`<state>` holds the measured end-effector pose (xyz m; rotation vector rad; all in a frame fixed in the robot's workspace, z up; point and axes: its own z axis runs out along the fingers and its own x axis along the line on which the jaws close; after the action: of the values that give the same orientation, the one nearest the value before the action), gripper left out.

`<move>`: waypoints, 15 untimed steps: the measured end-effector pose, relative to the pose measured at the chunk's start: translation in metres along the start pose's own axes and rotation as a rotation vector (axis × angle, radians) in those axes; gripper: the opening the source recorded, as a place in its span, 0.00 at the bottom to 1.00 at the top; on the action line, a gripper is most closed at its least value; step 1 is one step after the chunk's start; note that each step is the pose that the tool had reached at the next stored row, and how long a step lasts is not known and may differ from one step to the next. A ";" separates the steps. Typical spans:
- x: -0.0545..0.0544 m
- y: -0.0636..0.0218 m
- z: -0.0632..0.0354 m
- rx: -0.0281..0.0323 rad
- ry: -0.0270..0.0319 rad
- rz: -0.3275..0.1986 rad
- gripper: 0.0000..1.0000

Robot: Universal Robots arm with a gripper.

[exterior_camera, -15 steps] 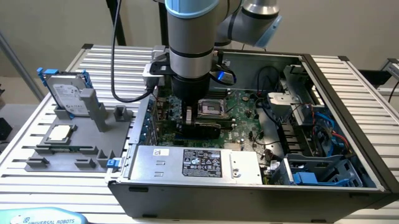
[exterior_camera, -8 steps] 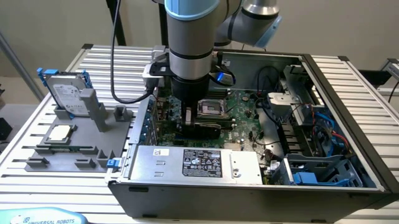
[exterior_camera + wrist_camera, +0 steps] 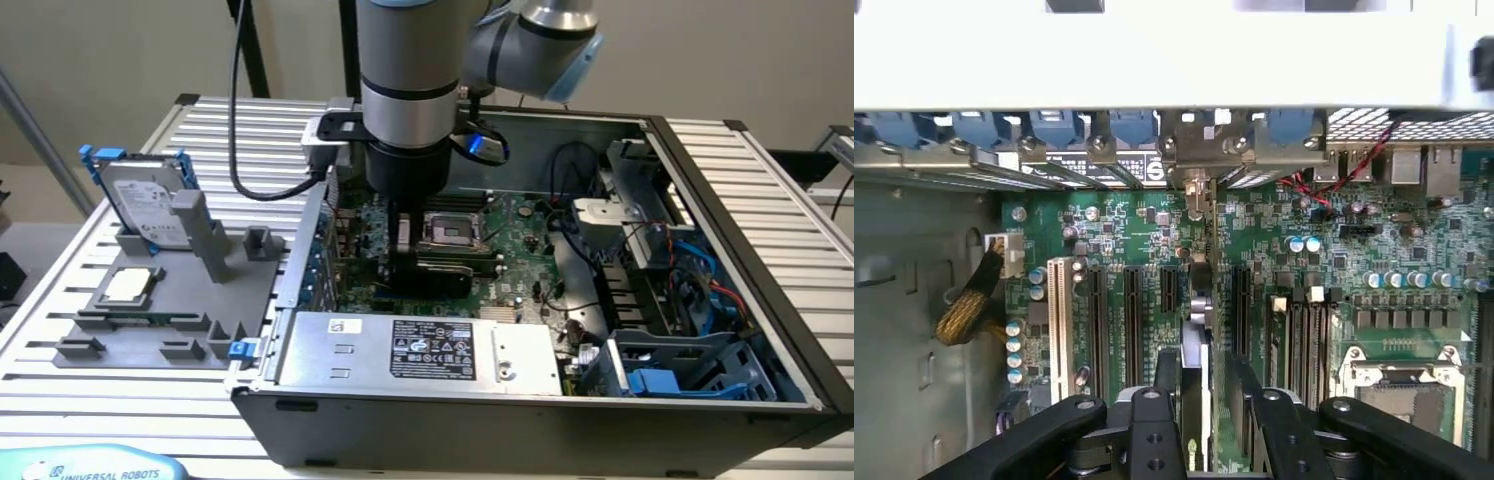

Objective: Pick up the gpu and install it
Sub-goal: 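Insert the gpu into the slot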

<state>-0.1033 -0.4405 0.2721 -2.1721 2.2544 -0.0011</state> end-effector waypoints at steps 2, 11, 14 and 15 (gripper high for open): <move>0.000 -0.0003 -0.0089 -0.0002 0.0002 0.000 0.35; 0.000 -0.0009 -0.0311 -0.0003 -0.0001 0.000 0.11; 0.000 -0.0009 -0.0312 -0.0004 0.0000 0.000 0.11; 0.000 -0.0008 -0.0312 -0.0004 0.0000 0.000 0.11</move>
<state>-0.1027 -0.4406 0.3033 -2.1723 2.2547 -0.0007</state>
